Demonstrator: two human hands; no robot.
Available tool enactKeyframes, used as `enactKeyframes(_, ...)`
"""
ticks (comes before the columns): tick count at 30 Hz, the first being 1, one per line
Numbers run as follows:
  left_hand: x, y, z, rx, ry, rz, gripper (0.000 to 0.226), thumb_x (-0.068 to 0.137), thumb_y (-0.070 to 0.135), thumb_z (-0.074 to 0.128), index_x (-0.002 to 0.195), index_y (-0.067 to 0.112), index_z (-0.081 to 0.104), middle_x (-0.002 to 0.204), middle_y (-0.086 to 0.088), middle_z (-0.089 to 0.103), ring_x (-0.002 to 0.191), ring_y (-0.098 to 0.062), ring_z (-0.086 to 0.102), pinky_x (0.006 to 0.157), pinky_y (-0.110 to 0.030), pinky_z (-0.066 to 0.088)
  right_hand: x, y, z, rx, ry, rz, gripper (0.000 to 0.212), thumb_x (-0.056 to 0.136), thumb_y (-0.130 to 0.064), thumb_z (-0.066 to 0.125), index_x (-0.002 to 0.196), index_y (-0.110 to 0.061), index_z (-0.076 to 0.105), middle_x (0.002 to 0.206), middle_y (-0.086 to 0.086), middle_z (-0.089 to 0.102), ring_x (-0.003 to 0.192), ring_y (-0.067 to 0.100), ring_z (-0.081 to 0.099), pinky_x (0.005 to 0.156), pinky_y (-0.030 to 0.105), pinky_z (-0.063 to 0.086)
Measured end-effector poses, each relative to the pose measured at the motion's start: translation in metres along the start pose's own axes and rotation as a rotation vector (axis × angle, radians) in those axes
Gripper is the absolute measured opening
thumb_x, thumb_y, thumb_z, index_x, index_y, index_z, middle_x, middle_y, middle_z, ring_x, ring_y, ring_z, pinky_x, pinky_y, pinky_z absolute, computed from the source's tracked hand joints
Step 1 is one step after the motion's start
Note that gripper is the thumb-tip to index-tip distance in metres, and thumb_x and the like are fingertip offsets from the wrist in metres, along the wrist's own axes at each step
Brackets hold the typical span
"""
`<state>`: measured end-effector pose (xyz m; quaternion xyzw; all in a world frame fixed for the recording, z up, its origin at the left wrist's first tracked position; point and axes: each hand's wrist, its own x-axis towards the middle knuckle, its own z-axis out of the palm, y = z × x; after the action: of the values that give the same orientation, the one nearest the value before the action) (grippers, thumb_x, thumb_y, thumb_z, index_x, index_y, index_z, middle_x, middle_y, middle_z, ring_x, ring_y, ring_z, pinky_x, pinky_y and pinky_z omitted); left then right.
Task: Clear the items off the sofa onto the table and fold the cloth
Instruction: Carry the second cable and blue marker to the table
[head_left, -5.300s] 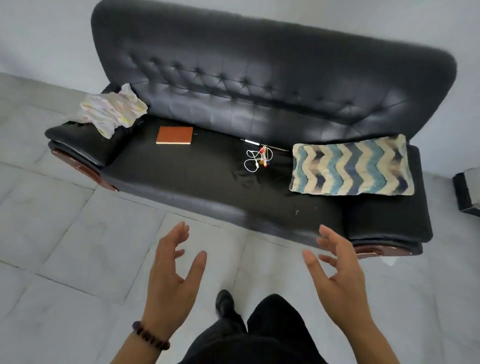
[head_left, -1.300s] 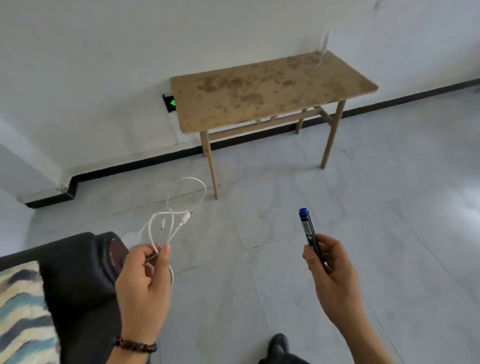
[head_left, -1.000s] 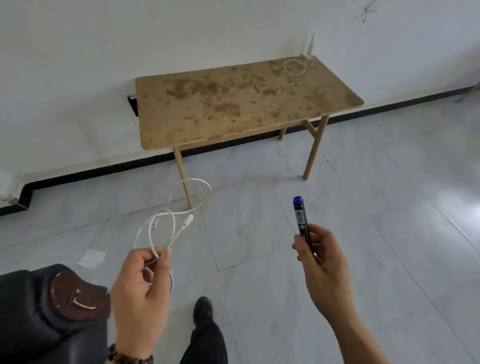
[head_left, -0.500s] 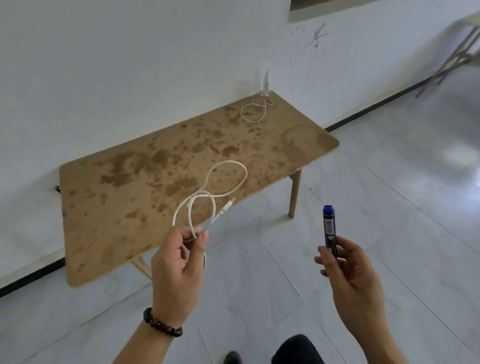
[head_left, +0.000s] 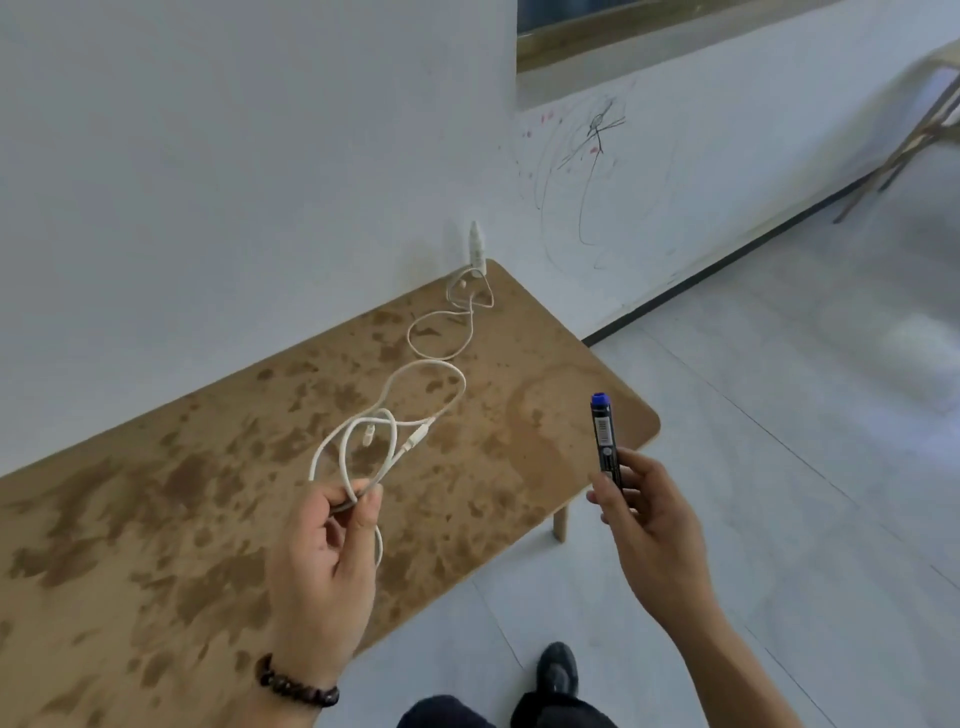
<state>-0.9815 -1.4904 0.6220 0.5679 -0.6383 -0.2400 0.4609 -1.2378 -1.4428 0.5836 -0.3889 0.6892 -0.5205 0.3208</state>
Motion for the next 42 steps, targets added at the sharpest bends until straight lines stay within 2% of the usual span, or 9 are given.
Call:
enactKeyframes(3, 0.054, -0.001, 0.022, 0.024, 0.086, -0.018, 0.006, 0.093, 0.035, 0.058, 0.087, 0.035, 0.058, 0.080, 0.015, 0.062, 0.062, -0.005, 0.055, 0.052, -0.008, 0.042, 0.077, -0.020, 0.016, -0.032, -0.077, -0.015, 0.020, 0.092, -0.033, 0.064, 0.107, -0.046, 0.061, 0.094, -0.017, 0.068, 0.082, 0.010, 0.069, 0.070, 0.026, 0.056)
enactKeyframes(10, 0.171, -0.064, 0.091, -0.058, 0.155, -0.149, 0.018, 0.092, 0.046, 0.055, 0.087, 0.029, 0.058, 0.071, 0.011, 0.061, 0.053, -0.014, 0.052, 0.048, -0.029, 0.044, 0.215, -0.007, 0.066, -0.153, -0.140, 0.034, 0.023, 0.092, -0.038, 0.064, 0.107, -0.055, 0.058, 0.094, -0.016, 0.071, 0.081, 0.005, 0.068, 0.067, 0.014, 0.052)
enactKeyframes(17, 0.313, -0.157, 0.180, 0.062, 0.045, -0.159, 0.016, 0.095, 0.034, 0.054, 0.087, 0.020, 0.056, 0.065, 0.010, 0.058, 0.058, -0.001, 0.053, 0.053, -0.008, 0.036, 0.321, 0.029, 0.119, -0.230, -0.181, 0.145, 0.020, 0.091, -0.042, 0.060, 0.107, -0.053, 0.057, 0.097, -0.019, 0.069, 0.086, 0.004, 0.067, 0.073, 0.024, 0.052)
enactKeyframes(19, 0.342, -0.187, 0.208, 0.077, -0.004, -0.192, 0.013, 0.096, 0.034, 0.053, 0.088, 0.024, 0.053, 0.076, 0.005, 0.061, 0.065, -0.003, 0.056, 0.057, -0.010, 0.039, 0.346, 0.039, 0.131, -0.250, -0.199, 0.178, 0.018, 0.091, -0.042, 0.059, 0.106, -0.052, 0.057, 0.097, -0.020, 0.069, 0.086, 0.002, 0.066, 0.069, 0.019, 0.049)
enactKeyframes(21, 0.363, -0.215, 0.238, 0.112, -0.056, -0.215, 0.016, 0.097, 0.032, 0.052, 0.087, 0.021, 0.051, 0.081, 0.002, 0.060, 0.066, -0.009, 0.056, 0.058, -0.026, 0.048, 0.371, 0.051, 0.143, -0.270, -0.212, 0.205, 0.018, 0.093, -0.040, 0.060, 0.108, -0.050, 0.058, 0.096, -0.018, 0.069, 0.085, 0.000, 0.065, 0.064, 0.015, 0.046)
enactKeyframes(24, 0.382, -0.251, 0.281, 0.262, -0.174, -0.258, 0.019, 0.097, 0.028, 0.052, 0.086, 0.012, 0.053, 0.087, -0.006, 0.059, 0.074, -0.027, 0.057, 0.064, -0.044, 0.050, 0.412, 0.077, 0.162, -0.353, -0.233, 0.189, 0.021, 0.094, -0.039, 0.060, 0.114, -0.043, 0.061, 0.099, -0.015, 0.064, 0.082, -0.003, 0.060, 0.067, 0.017, 0.044)
enactKeyframes(30, 0.386, -0.282, 0.328, 0.602, -0.320, -0.444, 0.018, 0.092, 0.028, 0.060, 0.090, 0.012, 0.067, 0.122, -0.006, 0.056, 0.112, -0.031, 0.049, 0.088, -0.040, 0.044, 0.503, 0.119, 0.210, -0.638, -0.389, 0.115, 0.029, 0.097, -0.030, 0.052, 0.124, -0.030, 0.061, 0.102, -0.002, 0.056, 0.079, 0.006, 0.053, 0.062, 0.018, 0.037)
enactKeyframes(36, 0.378, -0.286, 0.337, 0.746, -0.308, -0.389, 0.015, 0.091, 0.026, 0.062, 0.092, 0.011, 0.065, 0.122, -0.008, 0.059, 0.113, -0.036, 0.049, 0.085, -0.048, 0.041, 0.568, 0.136, 0.255, -0.719, -0.415, 0.012, 0.035, 0.097, -0.032, 0.053, 0.131, -0.025, 0.057, 0.110, -0.001, 0.062, 0.102, 0.020, 0.054, 0.078, 0.031, 0.043)
enactKeyframes(42, 0.380, -0.287, 0.337, 0.770, -0.341, -0.392, 0.020, 0.093, 0.029, 0.058, 0.093, 0.010, 0.063, 0.120, -0.008, 0.059, 0.119, -0.035, 0.048, 0.089, -0.049, 0.044, 0.571, 0.149, 0.262, -0.841, -0.393, -0.047, 0.037, 0.090, -0.040, 0.063, 0.122, -0.022, 0.060, 0.107, 0.000, 0.061, 0.105, 0.025, 0.053, 0.074, 0.030, 0.038)
